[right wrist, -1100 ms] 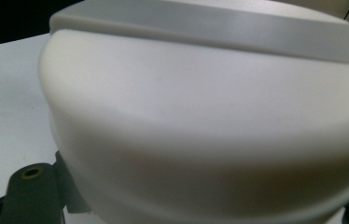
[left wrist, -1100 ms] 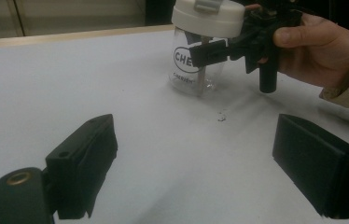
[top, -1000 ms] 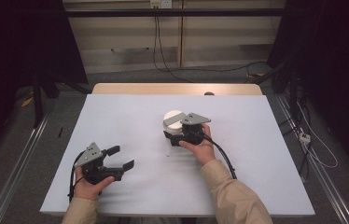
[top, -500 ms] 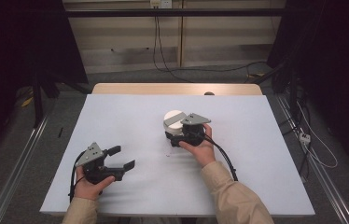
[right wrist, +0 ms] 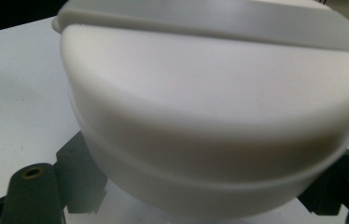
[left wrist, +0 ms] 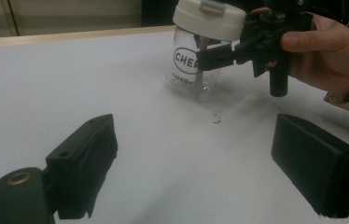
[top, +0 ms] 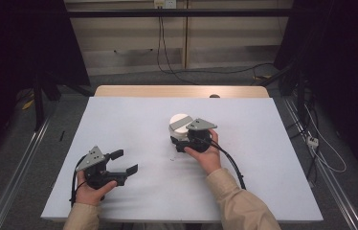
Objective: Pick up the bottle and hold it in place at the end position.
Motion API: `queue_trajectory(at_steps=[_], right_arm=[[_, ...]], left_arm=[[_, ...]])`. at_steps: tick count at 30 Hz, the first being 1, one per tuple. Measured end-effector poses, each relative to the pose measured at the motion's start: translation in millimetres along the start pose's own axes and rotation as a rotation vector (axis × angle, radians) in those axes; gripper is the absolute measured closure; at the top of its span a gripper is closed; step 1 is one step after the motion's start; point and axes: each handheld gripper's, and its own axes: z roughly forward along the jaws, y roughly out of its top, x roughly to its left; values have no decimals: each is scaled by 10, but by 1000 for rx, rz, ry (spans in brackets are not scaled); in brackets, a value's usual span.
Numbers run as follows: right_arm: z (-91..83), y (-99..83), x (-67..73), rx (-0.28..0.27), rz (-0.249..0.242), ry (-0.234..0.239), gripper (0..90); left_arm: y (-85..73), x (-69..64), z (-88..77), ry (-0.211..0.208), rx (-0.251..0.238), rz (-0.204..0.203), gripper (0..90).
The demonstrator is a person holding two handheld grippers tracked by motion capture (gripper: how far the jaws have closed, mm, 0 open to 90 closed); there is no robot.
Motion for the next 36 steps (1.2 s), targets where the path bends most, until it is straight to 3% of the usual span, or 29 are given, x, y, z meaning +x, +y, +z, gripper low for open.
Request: queue_trajectory(at_steps=[5, 14, 19, 31, 36], right_arm=[[-36, -31, -21, -12, 14, 2, 179], [-1, -5, -41, -4, -72, 61, 186], [6, -19, -134, -16, -25, 99, 184], [34, -30, 2, -23, 6, 40, 127], [67, -41, -1, -33, 1, 24, 178]], left_arm=[[3, -2, -7, -3, -1, 2, 139], [-2, -2, 10, -11, 0, -5, 139], [-6, -1, 33, -12, 8, -5, 139], [10, -8, 58, -13, 6, -8, 138], [34, -20, 91, -11, 4, -13, 134]])
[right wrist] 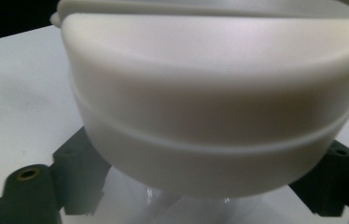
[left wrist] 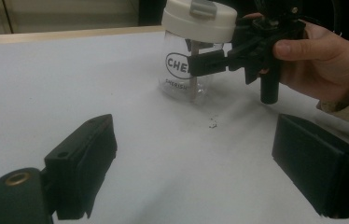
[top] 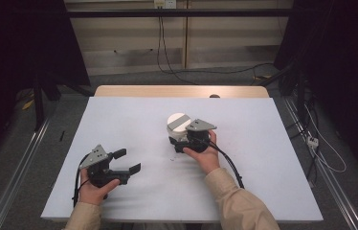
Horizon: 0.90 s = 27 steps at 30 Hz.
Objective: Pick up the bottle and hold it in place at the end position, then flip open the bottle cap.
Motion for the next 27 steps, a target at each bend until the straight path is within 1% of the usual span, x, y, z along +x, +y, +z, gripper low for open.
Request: queue_trajectory(at_steps=[3, 4, 5, 9, 13, 17, 21, 24, 26, 27], right_arm=[[4, 0, -15, -1, -4, 4, 185], [6, 1, -18, -1, -15, 10, 186], [8, 1, -37, -1, -25, 25, 187], [4, -2, -67, 0, -23, 44, 188], [3, -2, -77, -1, -31, 54, 188], [6, -6, -84, -4, -30, 59, 189], [2, -7, -87, -3, -32, 63, 189], [3, -10, -88, -5, -32, 64, 189], [3, -10, -87, -4, -31, 63, 189], [3, -9, -87, -4, -32, 62, 189]], left_arm=[[11, -2, 19, -5, -2, 1, 134], [13, -3, 25, -5, 0, 2, 134], [14, -4, 31, -6, 2, 2, 134], [26, -10, 50, -3, 3, 1, 134], [43, -6, 63, 2, 7, 0, 134], [78, -8, 91, 10, 8, -15, 134], [132, -23, 131, 19, 17, -6, 135], [167, -34, 160, 28, 32, 8, 159], [189, -37, 172, 38, 38, 20, 200], [200, -39, 176, 43, 46, 29, 236]])
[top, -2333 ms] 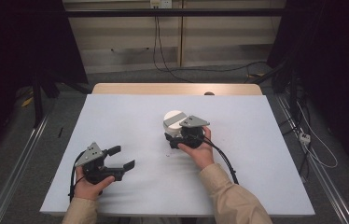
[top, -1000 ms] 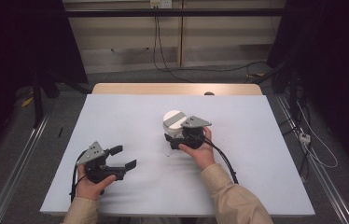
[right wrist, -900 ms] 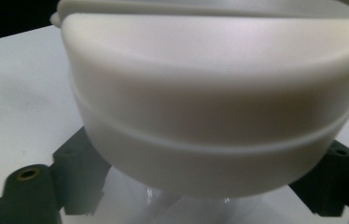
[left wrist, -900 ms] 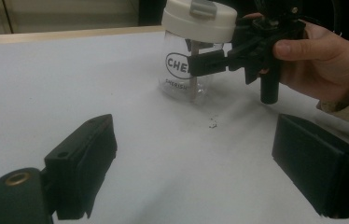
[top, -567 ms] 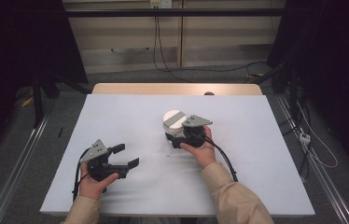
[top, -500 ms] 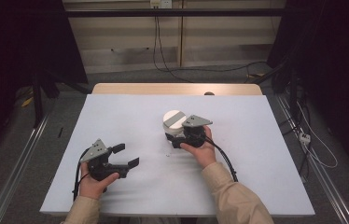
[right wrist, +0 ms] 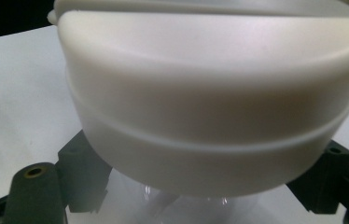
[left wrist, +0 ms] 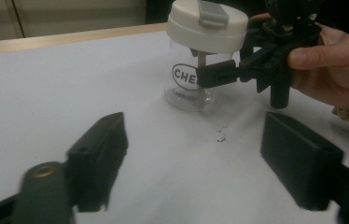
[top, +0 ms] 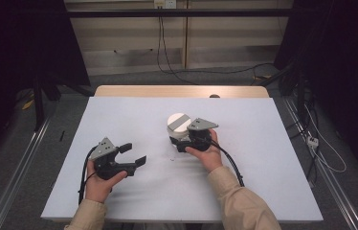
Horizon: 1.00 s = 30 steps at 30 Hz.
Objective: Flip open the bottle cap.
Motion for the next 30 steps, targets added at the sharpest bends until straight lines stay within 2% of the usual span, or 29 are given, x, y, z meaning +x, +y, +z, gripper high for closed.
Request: queue_trajectory(at_steps=[5, 6, 8, 10, 14, 16, 18, 21, 23, 27, 30], right_arm=[[1, -1, -2, 0, 1, 1, 189], [2, -2, -3, -1, 2, 3, 189], [1, -2, -1, 0, 2, 1, 189], [-1, 0, 0, 1, 1, 0, 189], [1, -2, -1, 0, 2, 1, 189], [1, -3, 0, -1, 2, 1, 189], [1, -2, -1, 0, 3, 2, 189], [1, -3, 0, 0, 2, 0, 189], [1, -2, 1, 0, 3, 0, 189], [1, -4, 1, 0, 3, 0, 189], [1, -4, 0, 0, 3, 0, 189]], left_arm=[[69, -16, 57, -23, 24, 25, 481], [85, -18, 76, -10, 37, 40, 485], [115, -10, 116, -35, 53, 57, 516], [140, -18, 160, -24, 66, 73, 524], [197, -21, 245, -32, 88, 88, 528], [227, -26, 287, -38, 108, 100, 568], [258, -28, 331, -58, 116, 96, 649], [314, -36, 395, -72, 120, 116, 753], [347, -41, 442, -78, 124, 110, 820], [404, -55, 547, -100, 141, 114, 900], [436, -57, 603, -85, 153, 116, 900]])
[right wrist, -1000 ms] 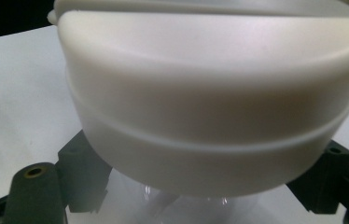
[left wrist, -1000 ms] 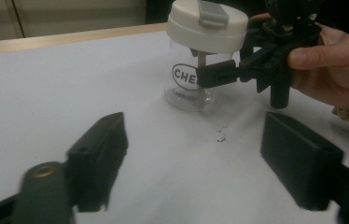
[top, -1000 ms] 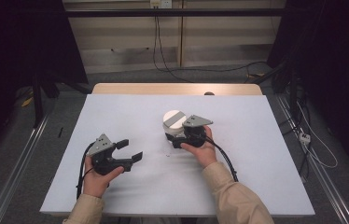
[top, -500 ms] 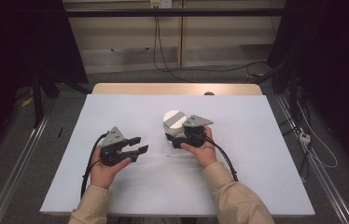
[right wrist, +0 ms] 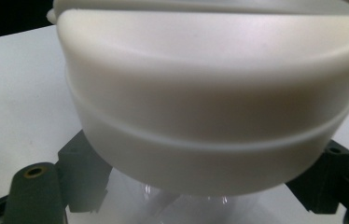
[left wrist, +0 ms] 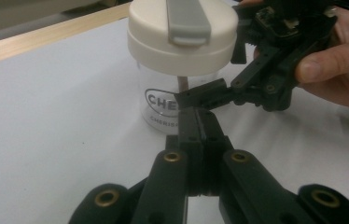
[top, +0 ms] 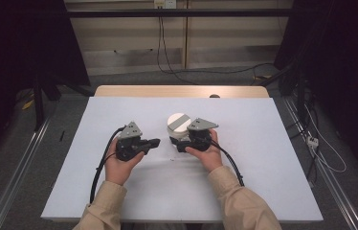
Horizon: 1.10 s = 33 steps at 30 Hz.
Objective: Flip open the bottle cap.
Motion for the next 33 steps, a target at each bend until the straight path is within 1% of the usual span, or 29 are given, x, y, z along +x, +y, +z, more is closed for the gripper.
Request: queue_trajectory(at_steps=[4, 5, 8, 9, 13, 14, 15, 17, 20, 22, 25, 29, 30, 33], right_arm=[[2, -2, 1, -1, 2, 0, 189], [2, -2, 1, -1, 2, -1, 189], [1, -4, 1, -2, 2, 0, 189], [2, -4, 2, -2, 1, -1, 189], [2, -3, 3, 0, 1, -2, 189], [1, -3, 3, 0, 1, -2, 189], [2, -3, 2, -1, 1, -1, 189], [2, -3, 1, 0, 1, 0, 189], [2, -3, 1, 0, 1, 0, 189], [3, -4, 0, 0, 1, 0, 189], [3, -3, 1, 1, 1, -1, 189], [3, -3, 2, 2, 1, -1, 189], [4, -3, 2, 2, 1, -2, 189], [4, -3, 3, 2, 0, -2, 189]], left_arm=[[35, 9, 49, -7, -4, -9, 900], [45, 10, 58, -1, 0, -4, 900], [77, 5, 84, 0, -3, -10, 900], [85, 3, 92, -6, -10, -20, 900], [116, -3, 131, -12, -5, -15, 900], [124, -7, 140, -14, -4, -19, 900], [133, -10, 143, -14, -7, -24, 900], [156, -2, 154, -11, -6, -16, 900], [196, 3, 166, -7, 5, -20, 900], [220, 10, 180, -6, 9, -13, 900], [239, 10, 209, -10, 16, -22, 900], [258, 8, 227, -5, 18, -25, 900], [264, 13, 231, -1, 24, -14, 900], [271, 9, 242, 0, 17, -27, 900]])
